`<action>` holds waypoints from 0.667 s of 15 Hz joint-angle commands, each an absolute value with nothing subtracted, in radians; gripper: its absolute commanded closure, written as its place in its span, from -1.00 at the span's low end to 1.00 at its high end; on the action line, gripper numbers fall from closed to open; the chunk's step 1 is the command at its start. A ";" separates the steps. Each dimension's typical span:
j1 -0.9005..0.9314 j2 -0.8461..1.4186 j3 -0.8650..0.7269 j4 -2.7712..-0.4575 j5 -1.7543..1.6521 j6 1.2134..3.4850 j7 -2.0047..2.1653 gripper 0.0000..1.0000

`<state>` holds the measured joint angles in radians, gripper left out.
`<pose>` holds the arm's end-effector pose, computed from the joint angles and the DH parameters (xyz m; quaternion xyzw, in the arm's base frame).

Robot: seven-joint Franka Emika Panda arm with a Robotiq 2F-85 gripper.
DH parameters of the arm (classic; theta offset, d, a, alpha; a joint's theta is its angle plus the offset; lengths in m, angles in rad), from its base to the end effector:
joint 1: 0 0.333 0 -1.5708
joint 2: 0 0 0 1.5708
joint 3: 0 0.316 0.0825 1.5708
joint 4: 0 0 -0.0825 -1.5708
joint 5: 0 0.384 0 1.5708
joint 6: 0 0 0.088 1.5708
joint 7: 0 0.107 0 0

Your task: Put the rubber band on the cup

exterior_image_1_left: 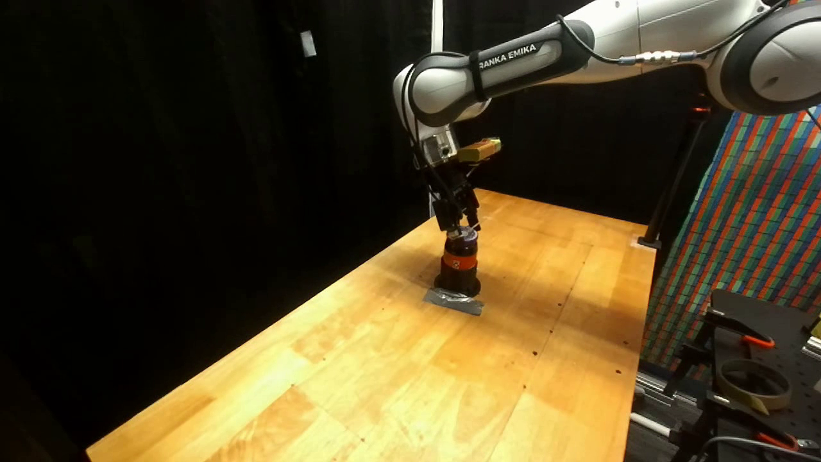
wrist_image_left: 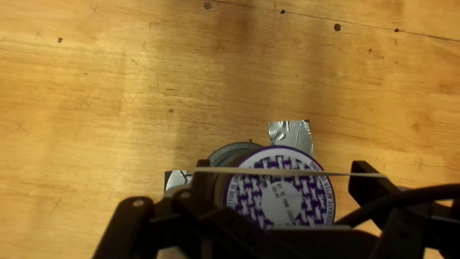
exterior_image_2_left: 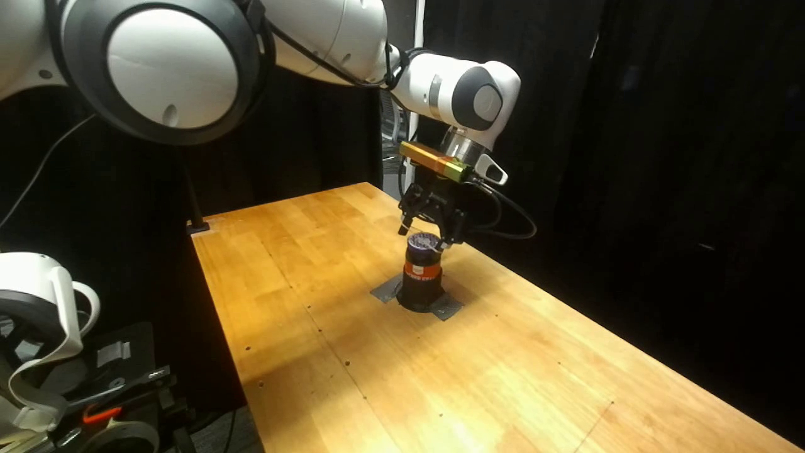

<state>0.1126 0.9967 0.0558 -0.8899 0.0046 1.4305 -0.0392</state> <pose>0.7247 0.1083 0.2603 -0.9694 -0.0936 0.2267 0.0134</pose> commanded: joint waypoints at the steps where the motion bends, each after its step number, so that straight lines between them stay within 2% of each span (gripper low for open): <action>1: 0.109 1.016 0.062 -0.868 0.004 1.464 -0.073 -1.00; 5: 0.112 1.032 0.060 -0.889 0.002 1.562 -0.084 -1.00; 10: 0.106 0.994 0.067 -0.935 0.012 1.539 -0.104 -1.00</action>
